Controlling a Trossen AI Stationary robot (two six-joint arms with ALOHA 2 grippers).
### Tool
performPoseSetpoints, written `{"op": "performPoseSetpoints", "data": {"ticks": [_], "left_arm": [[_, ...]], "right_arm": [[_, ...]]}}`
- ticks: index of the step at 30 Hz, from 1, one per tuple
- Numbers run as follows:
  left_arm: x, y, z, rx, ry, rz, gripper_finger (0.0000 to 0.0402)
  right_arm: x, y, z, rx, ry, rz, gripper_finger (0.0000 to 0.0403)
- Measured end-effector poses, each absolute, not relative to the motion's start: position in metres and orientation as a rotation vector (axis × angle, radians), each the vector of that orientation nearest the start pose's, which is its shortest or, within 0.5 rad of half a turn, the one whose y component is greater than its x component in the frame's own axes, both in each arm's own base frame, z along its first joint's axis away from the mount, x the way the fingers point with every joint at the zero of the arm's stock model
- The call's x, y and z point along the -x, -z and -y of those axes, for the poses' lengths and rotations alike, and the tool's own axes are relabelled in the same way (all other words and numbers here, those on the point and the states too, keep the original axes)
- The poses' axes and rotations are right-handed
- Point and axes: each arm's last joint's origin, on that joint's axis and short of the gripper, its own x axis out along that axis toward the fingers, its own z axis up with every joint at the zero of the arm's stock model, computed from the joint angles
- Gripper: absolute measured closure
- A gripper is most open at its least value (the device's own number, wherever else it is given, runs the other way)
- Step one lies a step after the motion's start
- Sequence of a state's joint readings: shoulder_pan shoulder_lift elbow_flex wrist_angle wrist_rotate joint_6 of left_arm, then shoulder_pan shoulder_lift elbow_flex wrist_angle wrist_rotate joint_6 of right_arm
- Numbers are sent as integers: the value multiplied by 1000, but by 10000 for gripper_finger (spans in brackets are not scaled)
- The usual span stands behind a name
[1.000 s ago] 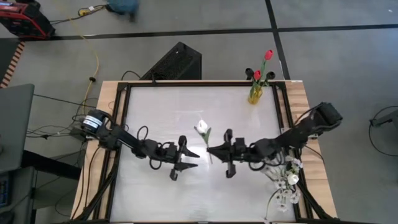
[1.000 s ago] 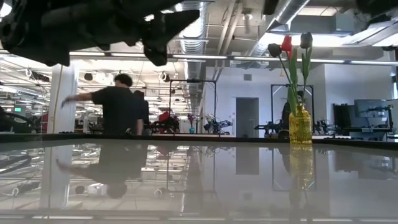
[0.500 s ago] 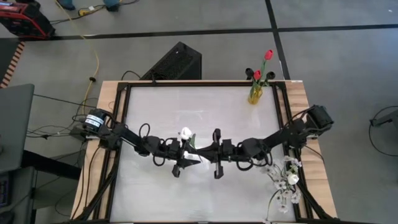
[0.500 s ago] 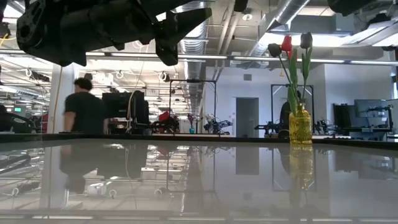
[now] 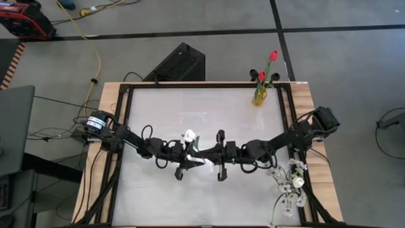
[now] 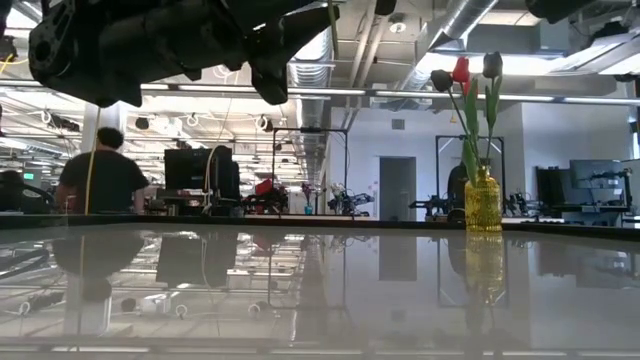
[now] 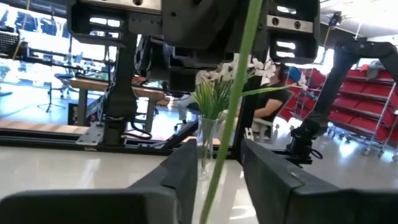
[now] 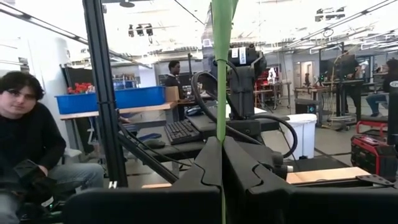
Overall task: Sort flowers into vase by color
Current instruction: Put the white flower into the transparent flower vase
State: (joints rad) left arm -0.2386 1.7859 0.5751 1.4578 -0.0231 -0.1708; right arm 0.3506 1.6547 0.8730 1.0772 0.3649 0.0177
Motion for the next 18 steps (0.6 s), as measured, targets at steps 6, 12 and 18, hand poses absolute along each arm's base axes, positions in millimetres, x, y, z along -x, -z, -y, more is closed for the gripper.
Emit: {"op": "performPoseSetpoints", "data": {"ticks": [6,12,18], "left_arm": [[-305,-177,68,209,221,227,354],[-312,-183,68,204,281,238,397],[-313,-185,69,187,296,237,401]], "right_arm": [[-332,-264,-108,-121,21,278,382],[-332,-265,-108,-124,20,285,376],[-330,-266,-109,-83,21,271,336]]}}
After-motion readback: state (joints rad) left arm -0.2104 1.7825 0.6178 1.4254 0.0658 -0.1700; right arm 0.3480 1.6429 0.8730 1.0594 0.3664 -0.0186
